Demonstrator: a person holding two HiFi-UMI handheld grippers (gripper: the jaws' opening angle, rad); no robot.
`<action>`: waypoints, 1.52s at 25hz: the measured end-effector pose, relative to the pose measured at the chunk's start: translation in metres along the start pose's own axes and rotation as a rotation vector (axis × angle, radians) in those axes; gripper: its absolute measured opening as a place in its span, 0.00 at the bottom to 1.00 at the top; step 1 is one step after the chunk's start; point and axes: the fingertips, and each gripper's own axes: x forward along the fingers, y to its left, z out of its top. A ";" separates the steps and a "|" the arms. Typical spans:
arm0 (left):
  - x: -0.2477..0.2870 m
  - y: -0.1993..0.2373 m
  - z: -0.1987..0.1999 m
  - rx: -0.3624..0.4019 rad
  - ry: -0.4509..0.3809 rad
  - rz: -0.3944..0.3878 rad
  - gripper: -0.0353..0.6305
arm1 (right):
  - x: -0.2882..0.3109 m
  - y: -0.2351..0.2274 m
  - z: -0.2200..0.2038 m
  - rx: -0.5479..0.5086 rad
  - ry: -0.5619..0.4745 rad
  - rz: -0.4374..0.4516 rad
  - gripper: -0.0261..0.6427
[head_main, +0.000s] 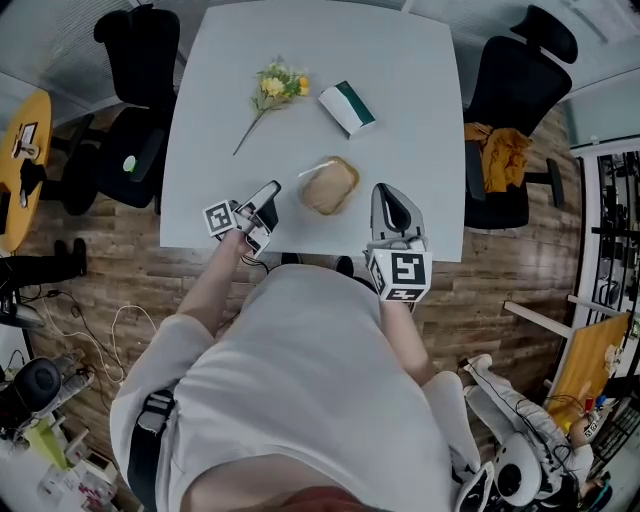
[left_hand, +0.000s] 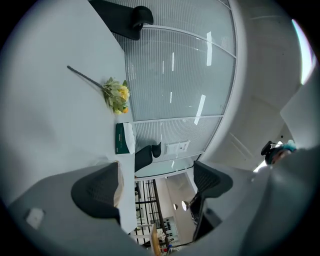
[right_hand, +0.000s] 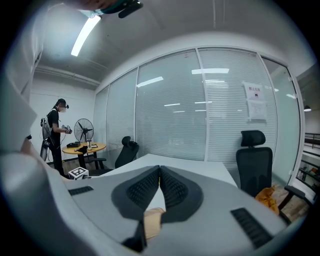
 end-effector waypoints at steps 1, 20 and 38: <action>-0.001 0.006 0.000 -0.002 0.007 0.011 0.75 | 0.001 0.000 0.000 0.001 0.001 -0.001 0.05; 0.001 0.074 0.000 -0.063 0.123 0.119 0.75 | 0.005 -0.019 -0.005 -0.016 0.042 -0.074 0.05; 0.019 0.100 -0.010 -0.128 0.204 0.144 0.72 | -0.003 -0.037 -0.008 0.011 0.060 -0.124 0.05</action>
